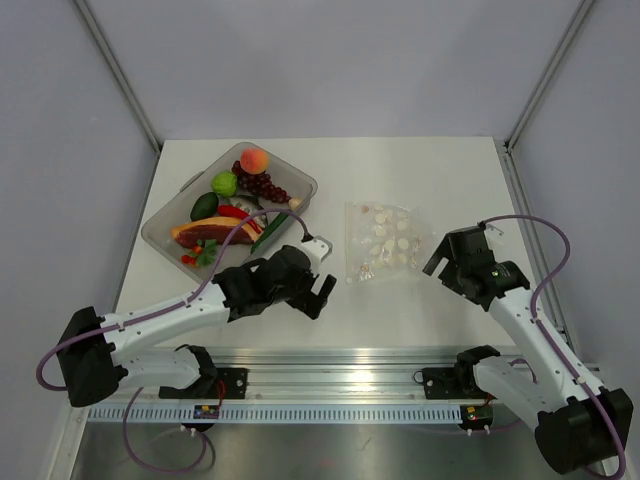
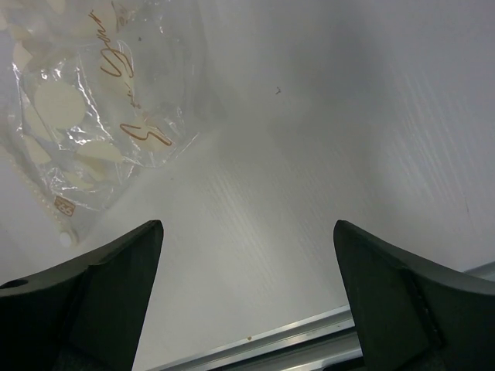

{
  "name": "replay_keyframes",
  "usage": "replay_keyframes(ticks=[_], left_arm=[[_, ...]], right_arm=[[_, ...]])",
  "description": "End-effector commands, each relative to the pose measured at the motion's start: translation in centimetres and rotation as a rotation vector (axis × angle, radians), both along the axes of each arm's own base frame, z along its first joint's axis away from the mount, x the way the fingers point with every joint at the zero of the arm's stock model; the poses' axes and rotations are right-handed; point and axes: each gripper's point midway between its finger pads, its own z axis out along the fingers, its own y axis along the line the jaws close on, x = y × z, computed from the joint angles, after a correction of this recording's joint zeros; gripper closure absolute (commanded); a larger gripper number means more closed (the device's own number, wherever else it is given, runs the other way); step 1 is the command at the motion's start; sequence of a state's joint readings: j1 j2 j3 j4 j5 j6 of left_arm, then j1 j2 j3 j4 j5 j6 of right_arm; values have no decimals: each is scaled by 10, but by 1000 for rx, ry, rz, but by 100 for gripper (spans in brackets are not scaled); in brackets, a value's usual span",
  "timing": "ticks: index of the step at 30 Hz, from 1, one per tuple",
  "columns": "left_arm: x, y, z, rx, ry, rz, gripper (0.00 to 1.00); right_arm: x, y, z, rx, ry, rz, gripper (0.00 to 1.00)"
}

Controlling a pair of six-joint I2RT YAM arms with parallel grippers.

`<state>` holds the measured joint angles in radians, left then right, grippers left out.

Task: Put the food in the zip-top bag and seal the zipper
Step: Adjust the zipper food storage bag at the center of the board.

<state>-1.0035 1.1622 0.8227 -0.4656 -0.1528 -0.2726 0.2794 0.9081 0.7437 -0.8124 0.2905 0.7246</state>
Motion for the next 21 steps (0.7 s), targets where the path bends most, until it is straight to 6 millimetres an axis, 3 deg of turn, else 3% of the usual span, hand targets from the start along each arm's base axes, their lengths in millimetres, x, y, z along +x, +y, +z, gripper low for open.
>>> replay_keyframes(ticks=[1, 8, 13, 16, 17, 19, 20, 21], left_arm=[[21, -11, 29, -82, -72, 98, 1], [30, -5, 36, -40, -52, 211, 1], [33, -2, 47, -76, -79, 242, 1], [34, 2, 50, -73, -83, 265, 1], [35, 4, 51, -74, -87, 276, 1], [37, 5, 51, -83, -79, 297, 1], [37, 4, 51, -91, -69, 296, 1], [38, 6, 49, -96, -61, 307, 1]], right_arm=[[7, 11, 10, 74, -52, -10, 0], [20, 16, 31, 65, -107, 54, 1], [28, 18, 36, 14, -96, 73, 1], [39, 31, 43, 1, -117, 103, 1], [42, 43, 52, 2, -140, 137, 0], [50, 50, 50, -44, -128, 146, 0], [54, 64, 56, -44, -147, 179, 1], [59, 70, 49, -67, -119, 190, 0]])
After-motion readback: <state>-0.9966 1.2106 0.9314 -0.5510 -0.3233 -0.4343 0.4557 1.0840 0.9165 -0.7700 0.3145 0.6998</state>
